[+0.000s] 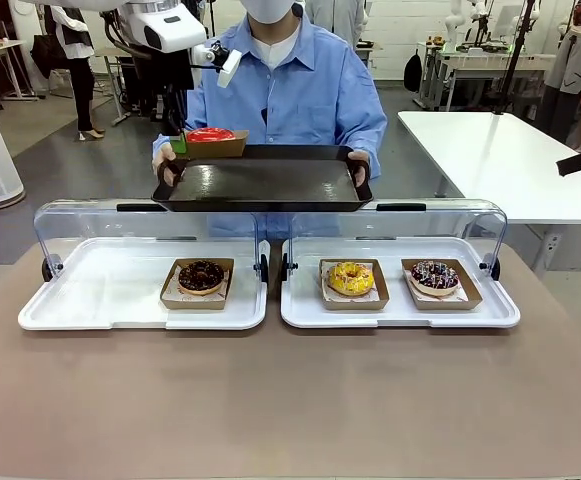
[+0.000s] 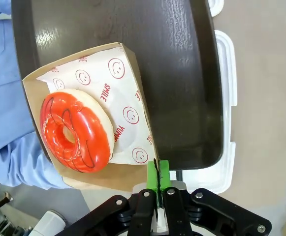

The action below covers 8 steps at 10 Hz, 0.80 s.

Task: Provide the desired donut to the person.
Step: Place the picked Paper togo box onto the Handle tray extended by the person.

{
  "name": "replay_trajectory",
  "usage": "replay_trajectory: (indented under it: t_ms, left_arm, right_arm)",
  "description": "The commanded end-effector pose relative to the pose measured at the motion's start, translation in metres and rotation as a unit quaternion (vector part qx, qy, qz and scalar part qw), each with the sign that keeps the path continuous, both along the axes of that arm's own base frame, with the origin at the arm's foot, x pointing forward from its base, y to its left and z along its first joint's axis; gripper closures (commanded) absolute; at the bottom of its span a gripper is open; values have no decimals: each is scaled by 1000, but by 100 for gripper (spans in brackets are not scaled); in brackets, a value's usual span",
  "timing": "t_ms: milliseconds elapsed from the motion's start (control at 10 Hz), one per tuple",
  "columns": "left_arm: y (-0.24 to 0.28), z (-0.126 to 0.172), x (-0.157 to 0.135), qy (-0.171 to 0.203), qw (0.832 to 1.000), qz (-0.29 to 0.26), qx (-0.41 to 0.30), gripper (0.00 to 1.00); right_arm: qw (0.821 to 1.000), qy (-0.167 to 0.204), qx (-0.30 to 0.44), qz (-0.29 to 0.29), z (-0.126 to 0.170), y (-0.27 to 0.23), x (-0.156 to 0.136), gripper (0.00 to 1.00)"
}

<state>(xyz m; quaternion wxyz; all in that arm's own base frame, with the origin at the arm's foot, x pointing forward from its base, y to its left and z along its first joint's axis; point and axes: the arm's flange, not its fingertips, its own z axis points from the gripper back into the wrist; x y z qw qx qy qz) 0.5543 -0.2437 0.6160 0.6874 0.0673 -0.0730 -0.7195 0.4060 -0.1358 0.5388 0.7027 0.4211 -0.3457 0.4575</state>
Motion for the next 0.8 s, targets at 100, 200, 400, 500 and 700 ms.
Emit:
replay_trajectory:
  t_ms: [100,200,400,500,700]
  left_arm:
    - [7,-15,29,16,1000,-7,1,99]
    - [12,-24,33,21,1000,-4,0,99]
    - [14,-34,39,30,1000,-6,3,99]
    - [15,-39,39,31,999,-6,4,99]
    - [15,-43,38,36,999,-7,6,52]
  right_arm:
    - [1000,-3,5,3,1,1,0,0]
    - [1000,-3,5,3,1,1,0,0]
    - [1000,-3,5,3,1,1,0,0]
    - [1000,-3,5,3,1,1,0,0]
    - [1000,-3,5,3,1,1,0,0]
